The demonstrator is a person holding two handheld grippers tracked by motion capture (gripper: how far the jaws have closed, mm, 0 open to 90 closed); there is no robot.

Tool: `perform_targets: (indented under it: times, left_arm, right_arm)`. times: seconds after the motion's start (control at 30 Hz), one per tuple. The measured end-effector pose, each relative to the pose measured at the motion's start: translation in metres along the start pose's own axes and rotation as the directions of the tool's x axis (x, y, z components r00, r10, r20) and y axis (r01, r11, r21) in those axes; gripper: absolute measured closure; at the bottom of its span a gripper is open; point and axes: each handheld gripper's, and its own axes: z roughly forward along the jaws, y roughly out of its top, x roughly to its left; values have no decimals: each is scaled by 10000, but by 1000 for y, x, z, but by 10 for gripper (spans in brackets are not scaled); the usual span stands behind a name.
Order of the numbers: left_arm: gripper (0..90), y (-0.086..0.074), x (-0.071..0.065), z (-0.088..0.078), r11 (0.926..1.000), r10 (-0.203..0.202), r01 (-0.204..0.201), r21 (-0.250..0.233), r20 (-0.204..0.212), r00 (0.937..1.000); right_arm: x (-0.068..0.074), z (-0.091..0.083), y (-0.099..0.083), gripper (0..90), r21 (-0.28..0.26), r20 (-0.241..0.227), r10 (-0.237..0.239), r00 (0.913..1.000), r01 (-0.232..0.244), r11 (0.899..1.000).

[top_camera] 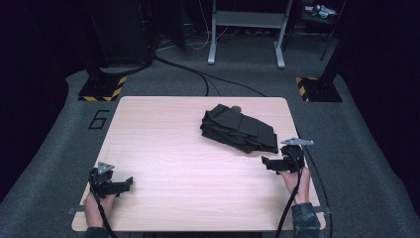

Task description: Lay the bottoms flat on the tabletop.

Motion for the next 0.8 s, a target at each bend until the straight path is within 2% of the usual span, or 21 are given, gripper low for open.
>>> perform_targets:
  times: [0.1, 0.27, 0.37, 0.47, 0.8]
  left_arm:
    - [1, 0, 0, 0, 10000, -7, 7, 0, 1, 10000]
    - [1, 0, 0, 0, 10000, -3, 3, -1, -1, 10000]
    - [1, 0, 0, 0, 10000, -28, 28, -7, 6, 10000]
    - [1, 0, 0, 0, 10000, -6, 6, 35, 7, 10000]
    - [1, 0, 0, 0, 10000, -13, 13, 2, -1, 10000]
  right_arm:
    - [5, 9, 16, 12, 26, -168, -179, 9997, 180, 9998]
    - [10, 18, 29, 15, 66, -352, -330, 9988, 332, 9994]
    - [13, 27, 41, 21, 61, -516, -245, 9984, 249, 9997]
    - [15, 35, 49, 28, 62, -570, -433, 9974, 437, 9990]
    - [22, 65, 77, 79, 208, -658, -395, 9971, 410, 9989]
